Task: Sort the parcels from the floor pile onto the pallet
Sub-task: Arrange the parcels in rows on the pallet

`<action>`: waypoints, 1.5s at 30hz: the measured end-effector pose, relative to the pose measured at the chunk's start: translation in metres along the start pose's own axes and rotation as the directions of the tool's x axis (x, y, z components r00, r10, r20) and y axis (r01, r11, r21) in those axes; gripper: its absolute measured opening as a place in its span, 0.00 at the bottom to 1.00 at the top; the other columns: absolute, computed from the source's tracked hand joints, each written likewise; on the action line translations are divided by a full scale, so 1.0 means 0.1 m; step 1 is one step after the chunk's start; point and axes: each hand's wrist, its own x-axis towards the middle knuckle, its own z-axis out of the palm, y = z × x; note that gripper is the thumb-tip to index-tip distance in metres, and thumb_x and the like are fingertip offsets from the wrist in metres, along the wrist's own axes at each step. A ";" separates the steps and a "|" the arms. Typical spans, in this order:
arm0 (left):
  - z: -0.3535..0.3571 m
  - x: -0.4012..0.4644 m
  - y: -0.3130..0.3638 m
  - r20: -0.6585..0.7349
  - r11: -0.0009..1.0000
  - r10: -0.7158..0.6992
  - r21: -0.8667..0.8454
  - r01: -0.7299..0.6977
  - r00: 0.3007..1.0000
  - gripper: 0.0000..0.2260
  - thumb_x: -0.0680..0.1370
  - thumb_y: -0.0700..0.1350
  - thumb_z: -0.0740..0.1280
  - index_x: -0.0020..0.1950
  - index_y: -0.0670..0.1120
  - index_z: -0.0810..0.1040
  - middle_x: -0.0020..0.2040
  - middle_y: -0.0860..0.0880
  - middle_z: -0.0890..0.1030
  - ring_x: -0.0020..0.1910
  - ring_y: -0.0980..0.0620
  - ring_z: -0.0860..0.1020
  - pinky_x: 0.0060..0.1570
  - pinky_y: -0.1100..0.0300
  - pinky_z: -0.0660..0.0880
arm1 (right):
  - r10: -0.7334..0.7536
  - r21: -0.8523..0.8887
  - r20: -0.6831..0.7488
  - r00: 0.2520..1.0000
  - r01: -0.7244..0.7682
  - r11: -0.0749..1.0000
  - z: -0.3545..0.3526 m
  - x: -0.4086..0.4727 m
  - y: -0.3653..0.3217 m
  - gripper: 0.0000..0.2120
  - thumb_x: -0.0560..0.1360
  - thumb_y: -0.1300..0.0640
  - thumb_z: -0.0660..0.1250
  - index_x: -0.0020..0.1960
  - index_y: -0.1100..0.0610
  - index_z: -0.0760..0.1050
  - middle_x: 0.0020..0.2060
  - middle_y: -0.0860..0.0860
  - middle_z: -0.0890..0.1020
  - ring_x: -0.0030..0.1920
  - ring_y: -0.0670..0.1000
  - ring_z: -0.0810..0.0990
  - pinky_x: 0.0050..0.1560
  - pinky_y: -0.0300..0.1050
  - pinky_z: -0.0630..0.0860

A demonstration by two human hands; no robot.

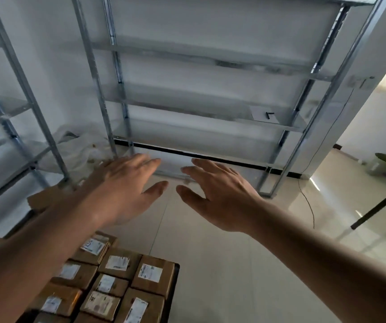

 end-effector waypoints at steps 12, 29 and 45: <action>0.18 1.90 0.09 -0.082 0.948 -0.313 0.038 0.317 0.946 0.28 0.81 0.65 0.51 0.79 0.58 0.62 0.74 0.57 0.68 0.68 0.55 0.70 0.67 0.54 0.67 | -0.368 0.045 0.103 0.924 0.366 0.930 0.11 2.22 1.61 0.29 0.83 0.32 0.52 0.79 0.44 0.64 0.78 0.47 0.69 0.78 0.51 0.66 0.78 0.53 0.64; 0.58 4.28 -1.87 -0.099 0.856 -0.508 0.052 0.514 0.856 0.39 0.74 0.75 0.39 0.77 0.58 0.62 0.74 0.52 0.73 0.68 0.49 0.75 0.61 0.49 0.75 | -0.554 0.073 0.223 0.802 0.552 0.830 0.56 5.70 1.71 0.33 0.79 0.30 0.52 0.78 0.45 0.68 0.78 0.48 0.70 0.77 0.54 0.68 0.75 0.54 0.64; 0.79 6.25 -4.07 0.015 0.734 -0.677 -0.044 0.677 0.736 0.32 0.77 0.68 0.47 0.77 0.54 0.65 0.69 0.50 0.74 0.63 0.50 0.77 0.58 0.50 0.77 | -0.679 0.208 0.375 0.631 0.656 0.725 1.55 8.99 1.13 0.29 0.81 0.34 0.54 0.76 0.49 0.70 0.73 0.51 0.73 0.72 0.54 0.72 0.73 0.55 0.68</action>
